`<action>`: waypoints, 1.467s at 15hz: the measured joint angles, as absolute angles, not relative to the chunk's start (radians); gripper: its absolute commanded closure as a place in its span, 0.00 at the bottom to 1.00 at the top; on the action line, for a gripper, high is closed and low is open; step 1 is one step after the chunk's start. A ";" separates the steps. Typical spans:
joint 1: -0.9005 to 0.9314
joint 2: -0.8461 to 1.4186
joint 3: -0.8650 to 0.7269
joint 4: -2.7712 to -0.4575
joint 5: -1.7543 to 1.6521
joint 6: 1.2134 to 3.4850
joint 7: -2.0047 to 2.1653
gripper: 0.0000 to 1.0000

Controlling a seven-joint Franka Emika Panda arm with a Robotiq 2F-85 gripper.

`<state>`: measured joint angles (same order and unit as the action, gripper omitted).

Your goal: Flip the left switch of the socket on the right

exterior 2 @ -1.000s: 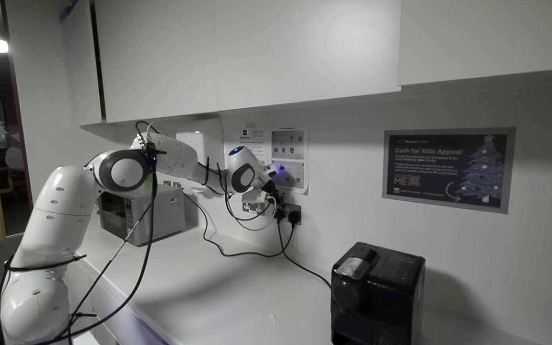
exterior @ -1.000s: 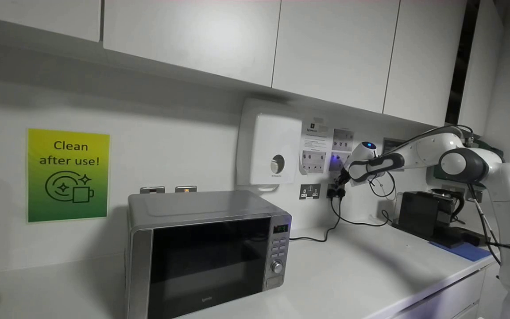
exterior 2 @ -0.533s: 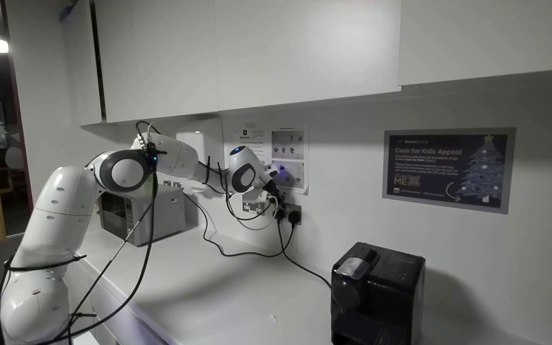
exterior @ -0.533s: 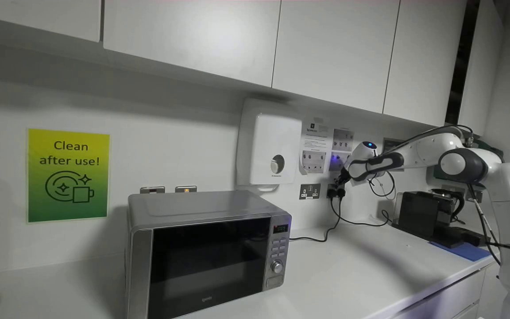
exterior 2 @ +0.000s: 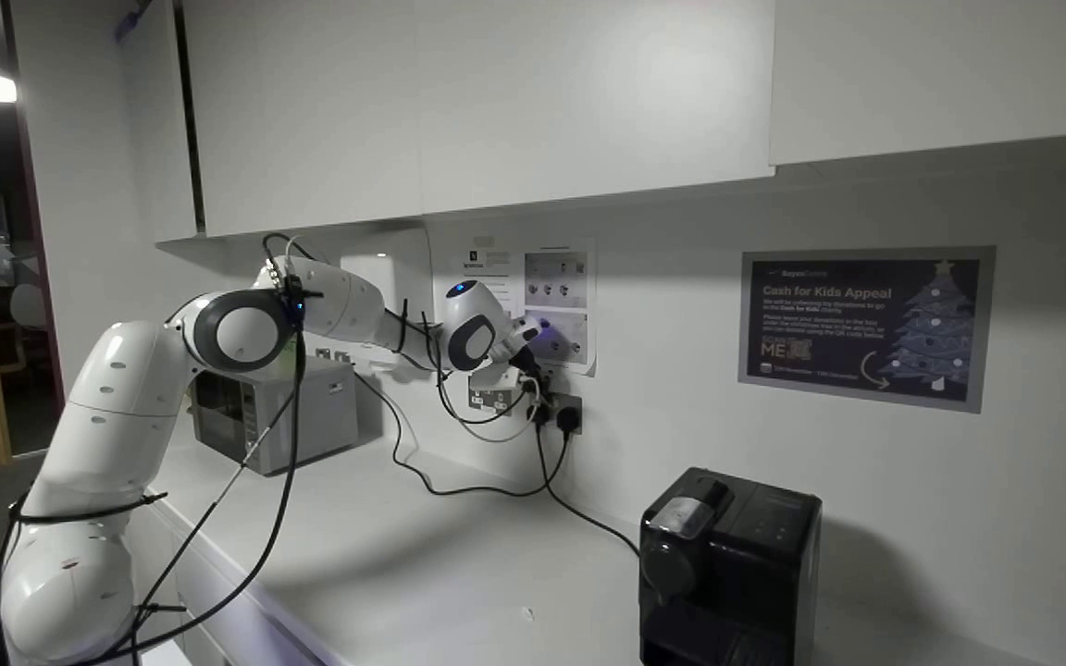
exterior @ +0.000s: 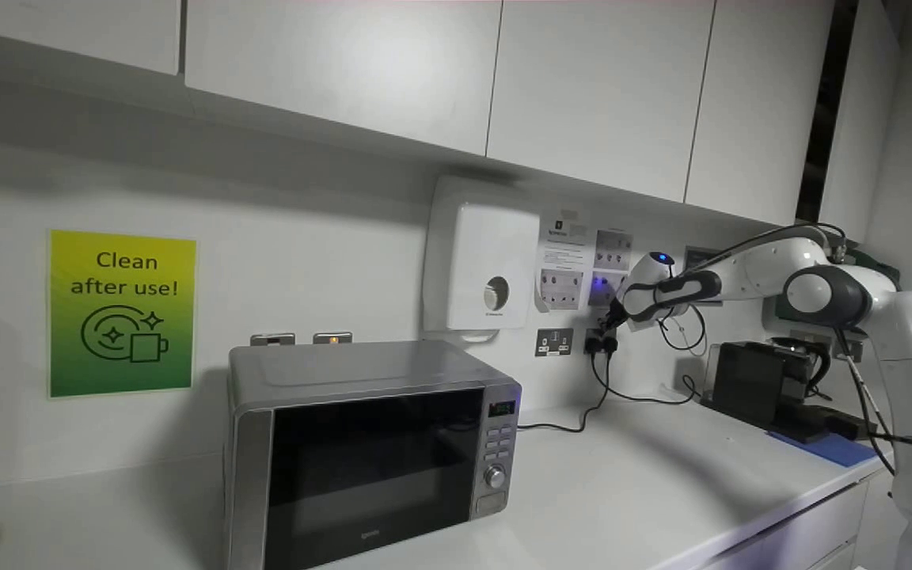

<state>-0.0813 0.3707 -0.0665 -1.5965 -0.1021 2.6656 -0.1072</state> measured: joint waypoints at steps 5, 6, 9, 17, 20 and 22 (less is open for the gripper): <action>-0.082 0.370 -0.066 -1.596 -0.102 2.664 -0.109 1.00; -0.082 0.369 -0.066 -1.596 -0.102 2.664 -0.110 1.00; -0.091 0.358 -0.066 -1.597 -0.100 2.665 -0.126 1.00; -0.111 0.266 -0.063 -1.699 -0.062 2.665 -0.217 1.00; -0.111 0.211 -0.063 -1.782 -0.060 2.665 -0.241 1.00; -0.111 0.165 -0.062 -1.842 -0.039 2.665 -0.281 1.00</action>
<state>-0.1109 0.1649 -0.0622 -1.8416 -0.0387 2.6651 -0.2811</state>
